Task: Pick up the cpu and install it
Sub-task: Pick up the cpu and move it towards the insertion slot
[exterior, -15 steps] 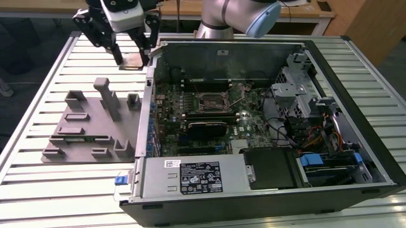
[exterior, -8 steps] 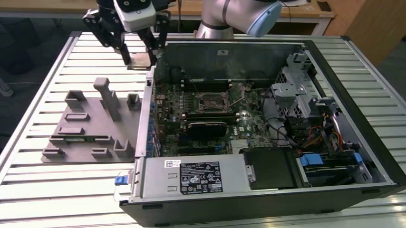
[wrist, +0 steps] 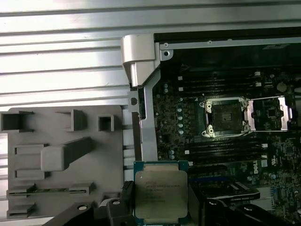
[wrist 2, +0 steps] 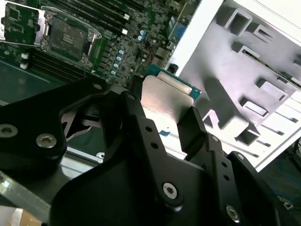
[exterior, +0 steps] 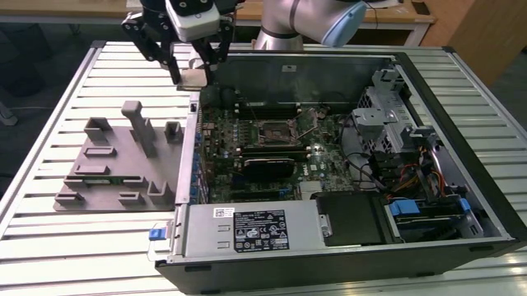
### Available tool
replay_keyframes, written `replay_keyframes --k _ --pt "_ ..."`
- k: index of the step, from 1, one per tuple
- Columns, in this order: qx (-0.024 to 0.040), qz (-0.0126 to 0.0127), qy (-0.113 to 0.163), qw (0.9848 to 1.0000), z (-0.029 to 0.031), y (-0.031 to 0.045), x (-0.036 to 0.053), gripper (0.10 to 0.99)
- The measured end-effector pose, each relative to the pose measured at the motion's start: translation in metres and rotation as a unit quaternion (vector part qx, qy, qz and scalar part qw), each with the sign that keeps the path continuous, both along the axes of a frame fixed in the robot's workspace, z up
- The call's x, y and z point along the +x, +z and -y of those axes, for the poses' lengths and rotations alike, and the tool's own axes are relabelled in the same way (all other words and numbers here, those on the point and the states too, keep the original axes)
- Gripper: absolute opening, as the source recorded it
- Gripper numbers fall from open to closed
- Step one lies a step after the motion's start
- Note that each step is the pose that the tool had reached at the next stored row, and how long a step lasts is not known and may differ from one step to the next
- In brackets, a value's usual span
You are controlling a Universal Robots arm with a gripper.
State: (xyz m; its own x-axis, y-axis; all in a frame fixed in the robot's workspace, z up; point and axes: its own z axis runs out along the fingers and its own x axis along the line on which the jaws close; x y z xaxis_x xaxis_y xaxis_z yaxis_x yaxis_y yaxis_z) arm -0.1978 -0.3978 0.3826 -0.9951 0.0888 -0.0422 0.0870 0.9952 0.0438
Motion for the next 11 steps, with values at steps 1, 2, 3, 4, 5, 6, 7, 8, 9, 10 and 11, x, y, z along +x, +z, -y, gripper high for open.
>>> replay_keyframes --k 1,2,3,4,5,6,7,8,9,10,11 --pt "0.0 0.0 0.0 1.0 0.0 0.0 0.0021 0.541" --pt "0.0 0.0 0.0 1.0 0.0 0.0 0.0041 0.541" --pt "0.0 0.0 0.0 1.0 0.0 0.0 0.0062 0.541" --pt "0.0 0.0 0.0 1.0 0.0 0.0 0.0086 0.541" --pt "0.0 0.0 0.0 1.0 0.0 0.0 0.0108 0.541" --pt "0.0 0.0 0.0 1.0 0.0 0.0 0.0129 0.541" --pt "0.0 0.0 0.0 1.0 0.0 0.0 0.0151 0.541" --pt "0.0 0.0 0.0 1.0 0.0 0.0 0.0174 0.541" --pt "0.0 0.0 0.0 1.0 0.0 0.0 0.0197 0.541" --pt "0.0 0.0 0.0 1.0 0.0 0.0 0.022 0.541" --pt "0.0 0.0 0.0 1.0 0.0 0.0 0.0245 0.541"
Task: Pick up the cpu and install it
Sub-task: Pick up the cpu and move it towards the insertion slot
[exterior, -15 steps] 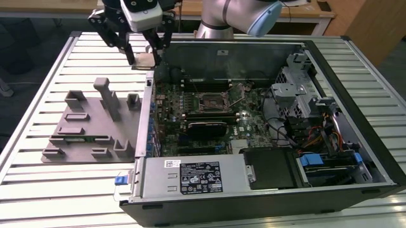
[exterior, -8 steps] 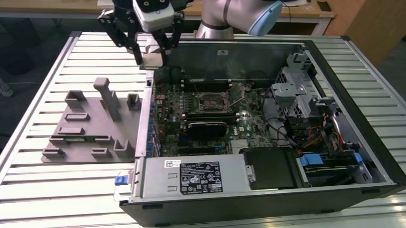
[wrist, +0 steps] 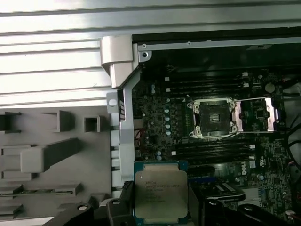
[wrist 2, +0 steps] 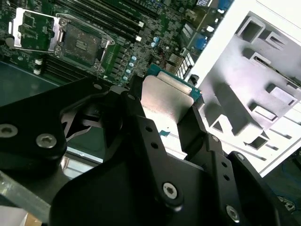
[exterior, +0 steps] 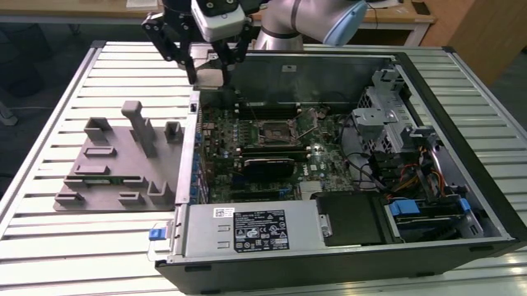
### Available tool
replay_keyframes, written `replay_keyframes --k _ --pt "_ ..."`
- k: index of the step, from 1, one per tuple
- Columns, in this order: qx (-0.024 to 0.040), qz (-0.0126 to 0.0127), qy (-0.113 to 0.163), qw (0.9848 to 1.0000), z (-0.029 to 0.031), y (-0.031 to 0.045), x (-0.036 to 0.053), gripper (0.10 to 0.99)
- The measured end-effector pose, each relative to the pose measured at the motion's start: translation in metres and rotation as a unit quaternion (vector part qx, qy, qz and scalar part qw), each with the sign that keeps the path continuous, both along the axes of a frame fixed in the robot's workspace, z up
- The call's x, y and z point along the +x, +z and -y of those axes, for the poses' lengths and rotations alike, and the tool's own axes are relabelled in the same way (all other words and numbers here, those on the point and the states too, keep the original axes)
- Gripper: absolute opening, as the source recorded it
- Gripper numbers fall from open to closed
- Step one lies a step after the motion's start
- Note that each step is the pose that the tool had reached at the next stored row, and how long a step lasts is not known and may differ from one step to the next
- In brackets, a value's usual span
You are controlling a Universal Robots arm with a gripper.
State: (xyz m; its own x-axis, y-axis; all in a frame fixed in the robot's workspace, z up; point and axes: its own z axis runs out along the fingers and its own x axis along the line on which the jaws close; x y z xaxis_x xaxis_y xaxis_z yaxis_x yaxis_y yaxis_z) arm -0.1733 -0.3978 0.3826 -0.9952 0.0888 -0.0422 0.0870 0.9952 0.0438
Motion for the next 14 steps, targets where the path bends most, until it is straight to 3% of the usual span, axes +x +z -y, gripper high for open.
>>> replay_keyframes --k 14 --pt "0.0 -0.0011 0.0 1.0 0.0 -0.0006 0.0388 0.541"
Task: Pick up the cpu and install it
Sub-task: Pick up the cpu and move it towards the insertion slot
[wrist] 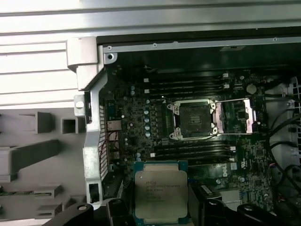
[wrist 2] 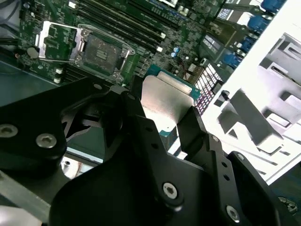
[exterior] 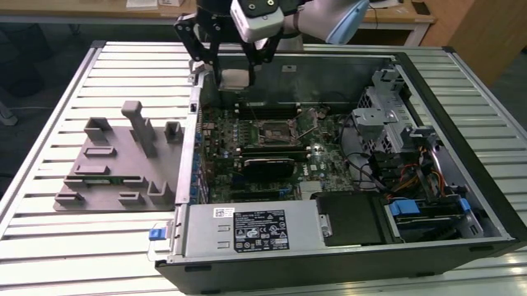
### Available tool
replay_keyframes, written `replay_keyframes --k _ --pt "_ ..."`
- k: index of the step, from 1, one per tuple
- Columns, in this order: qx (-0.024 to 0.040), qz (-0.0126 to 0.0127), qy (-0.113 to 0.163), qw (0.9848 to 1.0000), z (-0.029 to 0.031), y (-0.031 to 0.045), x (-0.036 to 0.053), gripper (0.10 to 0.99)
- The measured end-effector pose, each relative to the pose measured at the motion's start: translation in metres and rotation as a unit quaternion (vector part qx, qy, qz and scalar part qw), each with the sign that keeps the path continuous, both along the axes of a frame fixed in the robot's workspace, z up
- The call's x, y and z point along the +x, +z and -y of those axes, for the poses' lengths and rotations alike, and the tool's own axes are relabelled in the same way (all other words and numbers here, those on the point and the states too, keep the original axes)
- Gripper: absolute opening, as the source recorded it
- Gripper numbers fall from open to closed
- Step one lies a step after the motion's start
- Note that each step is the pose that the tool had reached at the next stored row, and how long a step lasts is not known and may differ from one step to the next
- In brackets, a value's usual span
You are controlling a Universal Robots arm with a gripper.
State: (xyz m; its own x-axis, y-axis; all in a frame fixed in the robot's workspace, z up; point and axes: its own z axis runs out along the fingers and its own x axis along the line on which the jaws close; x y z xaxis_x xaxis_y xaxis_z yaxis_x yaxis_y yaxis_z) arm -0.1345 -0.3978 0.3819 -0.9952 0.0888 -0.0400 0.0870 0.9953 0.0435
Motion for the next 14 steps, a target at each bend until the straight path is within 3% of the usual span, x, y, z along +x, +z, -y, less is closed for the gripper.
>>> replay_keyframes --k 14 --pt "0.0 -0.0026 0.0 1.0 0.0 -0.0031 0.0357 0.541"
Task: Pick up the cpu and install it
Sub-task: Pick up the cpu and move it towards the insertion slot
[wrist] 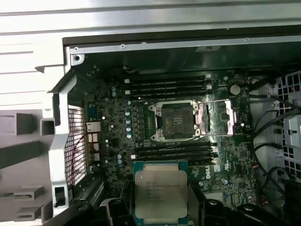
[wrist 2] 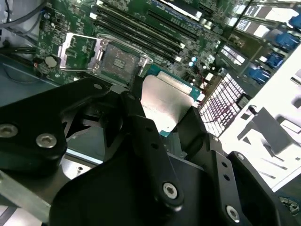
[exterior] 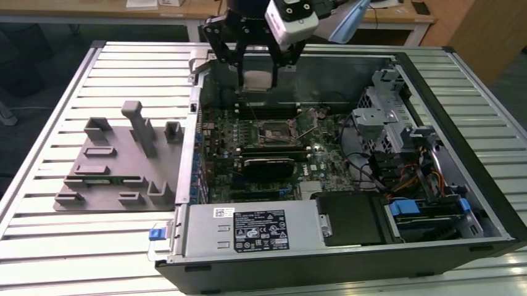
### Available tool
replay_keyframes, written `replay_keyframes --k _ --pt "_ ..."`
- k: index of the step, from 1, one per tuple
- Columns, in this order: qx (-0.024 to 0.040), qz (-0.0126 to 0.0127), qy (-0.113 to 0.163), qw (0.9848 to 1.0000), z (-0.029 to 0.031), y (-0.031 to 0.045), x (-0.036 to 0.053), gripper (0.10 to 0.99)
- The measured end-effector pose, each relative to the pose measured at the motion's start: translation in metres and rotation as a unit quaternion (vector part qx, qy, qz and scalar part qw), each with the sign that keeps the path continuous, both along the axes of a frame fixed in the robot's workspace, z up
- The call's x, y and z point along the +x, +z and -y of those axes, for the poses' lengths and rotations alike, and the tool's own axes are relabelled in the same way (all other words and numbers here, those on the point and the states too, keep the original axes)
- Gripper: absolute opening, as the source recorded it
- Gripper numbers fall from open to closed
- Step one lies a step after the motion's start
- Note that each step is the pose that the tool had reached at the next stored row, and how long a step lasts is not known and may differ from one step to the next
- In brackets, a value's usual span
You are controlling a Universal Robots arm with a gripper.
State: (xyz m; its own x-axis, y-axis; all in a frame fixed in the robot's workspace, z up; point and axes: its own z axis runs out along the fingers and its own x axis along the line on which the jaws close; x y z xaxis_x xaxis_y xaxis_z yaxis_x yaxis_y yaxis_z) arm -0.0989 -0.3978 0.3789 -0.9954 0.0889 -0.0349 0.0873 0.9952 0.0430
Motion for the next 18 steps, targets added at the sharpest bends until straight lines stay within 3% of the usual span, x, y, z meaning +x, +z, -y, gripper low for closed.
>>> replay_keyframes --k 9,18 --pt "0.0 -0.0052 0.0 1.0 -0.0001 -0.0148 0.0201 0.541" --pt "0.0001 -0.0095 0.0 1.0 -0.0033 -0.0311 0.0256 0.541"
